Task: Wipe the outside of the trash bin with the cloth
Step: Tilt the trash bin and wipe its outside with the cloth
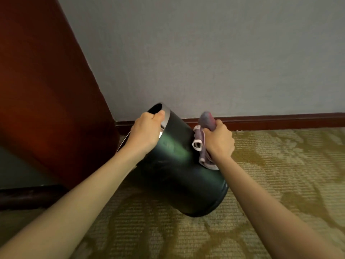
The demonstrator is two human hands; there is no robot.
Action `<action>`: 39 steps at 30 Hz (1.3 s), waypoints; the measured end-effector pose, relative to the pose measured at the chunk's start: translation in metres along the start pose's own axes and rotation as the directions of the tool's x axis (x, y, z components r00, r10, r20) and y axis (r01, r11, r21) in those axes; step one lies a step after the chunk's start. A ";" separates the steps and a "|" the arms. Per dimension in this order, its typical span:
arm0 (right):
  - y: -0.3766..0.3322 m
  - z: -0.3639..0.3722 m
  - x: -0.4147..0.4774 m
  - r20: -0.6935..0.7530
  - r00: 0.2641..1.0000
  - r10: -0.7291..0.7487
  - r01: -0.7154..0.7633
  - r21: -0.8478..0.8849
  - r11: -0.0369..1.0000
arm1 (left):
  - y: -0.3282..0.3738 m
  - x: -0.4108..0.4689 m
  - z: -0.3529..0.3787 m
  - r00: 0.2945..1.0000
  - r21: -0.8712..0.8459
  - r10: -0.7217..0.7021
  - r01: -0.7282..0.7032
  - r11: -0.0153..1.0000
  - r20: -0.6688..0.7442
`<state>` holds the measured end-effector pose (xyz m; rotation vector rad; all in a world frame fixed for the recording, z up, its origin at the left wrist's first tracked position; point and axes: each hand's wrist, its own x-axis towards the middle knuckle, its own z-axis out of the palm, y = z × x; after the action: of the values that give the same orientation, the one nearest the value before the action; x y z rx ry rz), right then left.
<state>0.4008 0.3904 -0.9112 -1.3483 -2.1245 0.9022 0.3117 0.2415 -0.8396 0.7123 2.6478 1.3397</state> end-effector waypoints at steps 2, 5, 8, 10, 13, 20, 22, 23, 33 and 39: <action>-0.016 -0.003 -0.006 -0.029 0.999 -0.042 0.043 0.035 0.998 | 0.008 0.001 0.008 0.999 -0.052 -0.036 0.038 0.998 0.035; -0.034 -0.007 -0.018 -0.094 0.992 -0.089 0.095 0.054 0.994 | 0.014 0.005 0.017 0.991 -0.093 -0.079 0.089 0.992 0.112; -0.047 -0.008 -0.032 -0.170 0.971 -0.170 0.182 0.059 0.982 | 0.017 0.014 0.023 0.981 -0.085 -0.129 0.142 0.986 0.143; -0.056 -0.006 -0.041 -0.207 0.952 -0.226 0.246 0.073 0.967 | 0.018 0.020 0.023 0.977 -0.109 -0.155 0.172 0.979 0.147; -0.064 0.000 -0.053 -0.241 0.925 -0.295 0.321 0.076 0.944 | 0.020 0.025 0.021 0.965 -0.207 -0.191 0.227 0.952 0.180; -0.054 0.015 -0.079 -0.319 0.870 -0.376 0.437 0.143 0.888 | 0.023 0.036 0.022 0.951 -0.233 -0.260 0.295 0.927 0.168; -0.047 0.012 -0.073 -0.307 0.849 -0.430 0.477 0.095 0.874 | 0.025 0.036 0.024 0.966 -0.131 -0.231 0.245 0.961 0.113; -0.041 0.011 -0.070 -0.305 0.837 -0.454 0.494 0.065 0.867 | 0.024 0.037 0.024 0.974 -0.085 -0.208 0.215 0.973 0.084; 0.077 -0.001 -0.023 -0.195 0.967 -0.167 0.152 -0.087 0.985 | 0.007 0.040 0.014 0.977 -0.053 -0.211 0.213 0.976 0.041; 0.087 -0.004 -0.023 -0.268 0.959 0.088 -0.110 -0.071 0.991 | 0.017 0.031 0.025 0.975 -0.097 -0.211 0.217 0.971 0.066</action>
<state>0.4657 0.3971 -0.9735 -1.5366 -1.9232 0.6333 0.2975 0.2820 -0.8374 0.4302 2.5055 1.3639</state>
